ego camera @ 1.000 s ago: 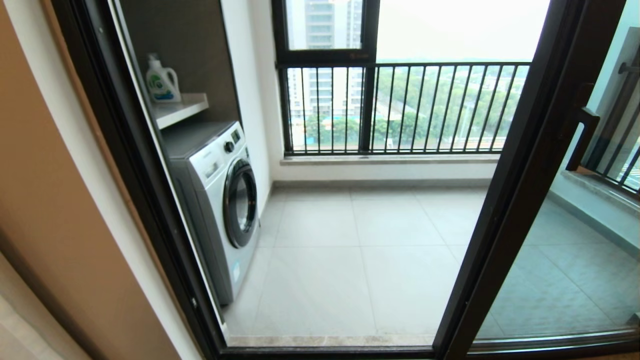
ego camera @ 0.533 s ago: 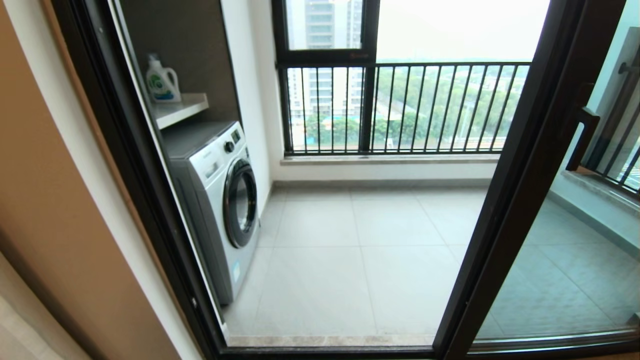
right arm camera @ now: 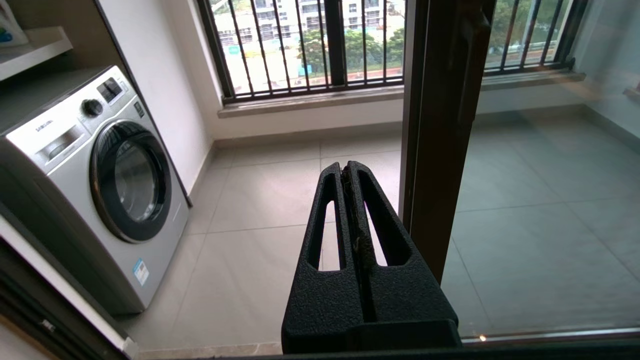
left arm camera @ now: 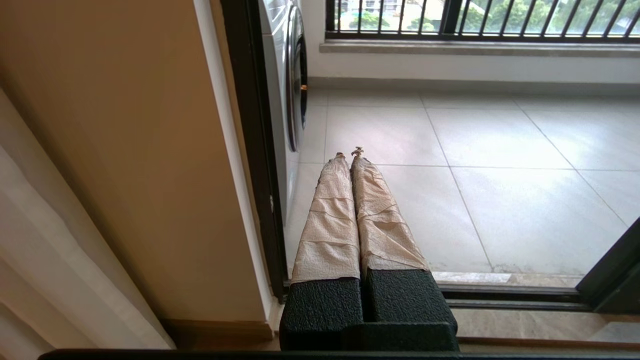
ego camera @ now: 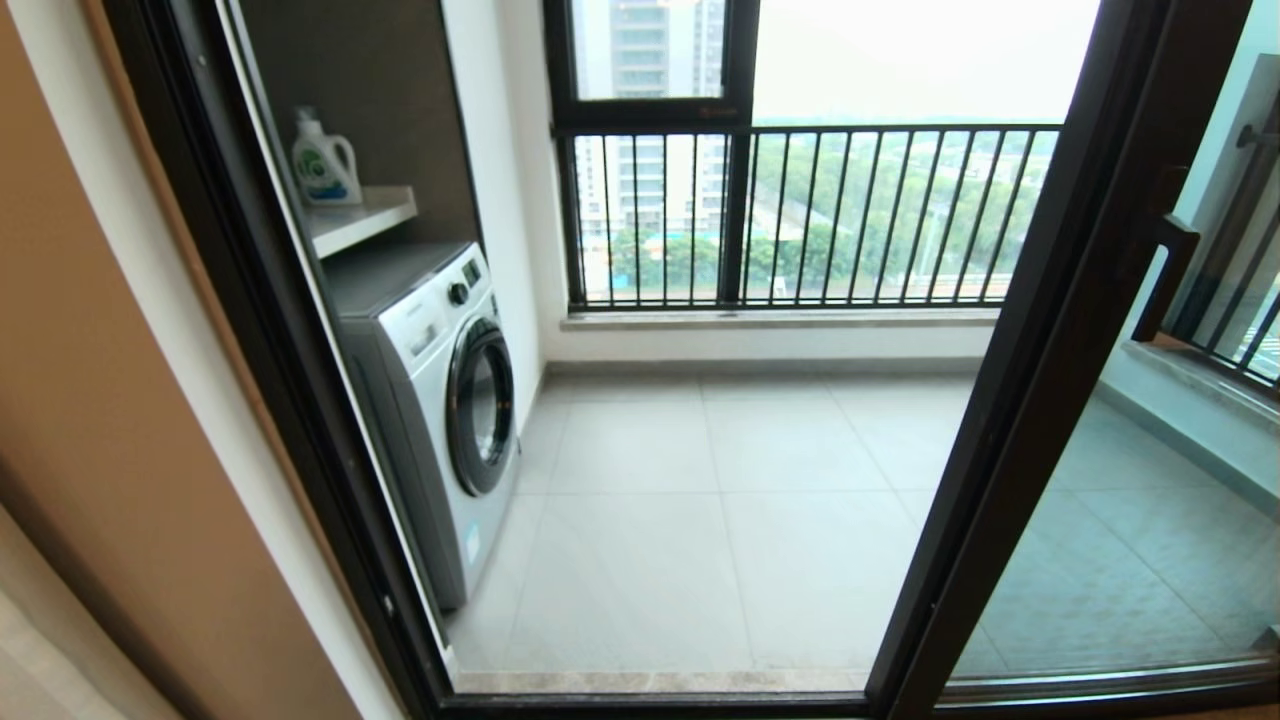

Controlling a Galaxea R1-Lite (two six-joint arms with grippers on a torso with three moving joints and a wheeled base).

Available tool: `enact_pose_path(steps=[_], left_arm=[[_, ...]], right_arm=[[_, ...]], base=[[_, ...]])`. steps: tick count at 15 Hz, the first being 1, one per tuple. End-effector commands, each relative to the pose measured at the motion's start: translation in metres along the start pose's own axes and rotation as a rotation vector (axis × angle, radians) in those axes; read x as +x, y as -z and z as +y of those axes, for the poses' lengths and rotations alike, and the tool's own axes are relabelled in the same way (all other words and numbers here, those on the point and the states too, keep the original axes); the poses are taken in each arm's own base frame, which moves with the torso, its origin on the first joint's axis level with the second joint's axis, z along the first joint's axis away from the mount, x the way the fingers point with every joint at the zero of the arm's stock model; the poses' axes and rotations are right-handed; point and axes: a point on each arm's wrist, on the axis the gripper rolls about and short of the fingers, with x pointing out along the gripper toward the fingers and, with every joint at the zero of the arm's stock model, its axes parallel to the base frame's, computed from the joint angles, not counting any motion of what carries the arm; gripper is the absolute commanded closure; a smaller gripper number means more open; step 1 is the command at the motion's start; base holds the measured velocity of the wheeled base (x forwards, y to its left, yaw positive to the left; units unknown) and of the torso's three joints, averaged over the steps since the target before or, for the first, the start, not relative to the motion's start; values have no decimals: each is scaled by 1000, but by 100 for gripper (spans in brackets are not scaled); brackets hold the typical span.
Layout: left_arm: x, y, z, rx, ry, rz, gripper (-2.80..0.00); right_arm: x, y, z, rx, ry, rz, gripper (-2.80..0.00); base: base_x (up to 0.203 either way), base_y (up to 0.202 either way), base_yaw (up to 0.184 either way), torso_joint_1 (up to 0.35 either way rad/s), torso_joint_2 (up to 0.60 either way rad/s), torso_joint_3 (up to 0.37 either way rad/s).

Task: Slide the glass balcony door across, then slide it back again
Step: Close the slid door

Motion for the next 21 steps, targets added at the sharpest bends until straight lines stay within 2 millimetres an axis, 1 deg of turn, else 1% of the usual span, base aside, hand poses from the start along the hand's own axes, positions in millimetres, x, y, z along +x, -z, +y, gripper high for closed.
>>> enact_pose_path(steps=[1,2,3,5,6,8,9,11,12,15,18,21], left_arm=[[0,0,0,1,-1,2,0],[0,0,0,0,-1,2,0],[0,0,0,1,0,2,0],[0,0,0,0,-1,2,0],[0,0,0,0,0,2,0],[0,0,0,0,-1,2,0],[0,0,0,0,-1,2,0],[0,0,0,0,-1,2,0],[0,0,0,1,1,2,0],[0,0,0,0,1,2,0],[0,0,0,0,-1,2,0],[0,0,0,0,0,2,0]], right_arm=[[68,-20,0,-13,35,90,0],[85,-26,-1,-25,69,103,0],[101,-30,-6,-42,139,117,0],[116,-32,-32,-53,315,135,0],[128,-30,-47,-52,386,159,0],[147,-26,-77,-42,465,192,0],[158,-25,-90,-34,474,194,0],[183,-35,-113,-31,487,163,0],[192,-37,-122,-31,499,158,0],[219,-30,-148,-24,513,170,0],[237,-17,-180,5,410,191,0],[262,8,-208,18,384,206,0]], base=[[0,0,0,0,0,0],[0,0,0,0,0,0],[0,0,0,0,0,0],[0,0,0,0,0,0],[0,0,0,0,0,0],[0,0,0,0,0,0],[0,0,0,0,0,0],[0,0,0,0,0,0],[0,0,0,0,0,0],[0,0,0,0,0,0],[0,0,0,0,0,0],[0,0,0,0,0,0]])
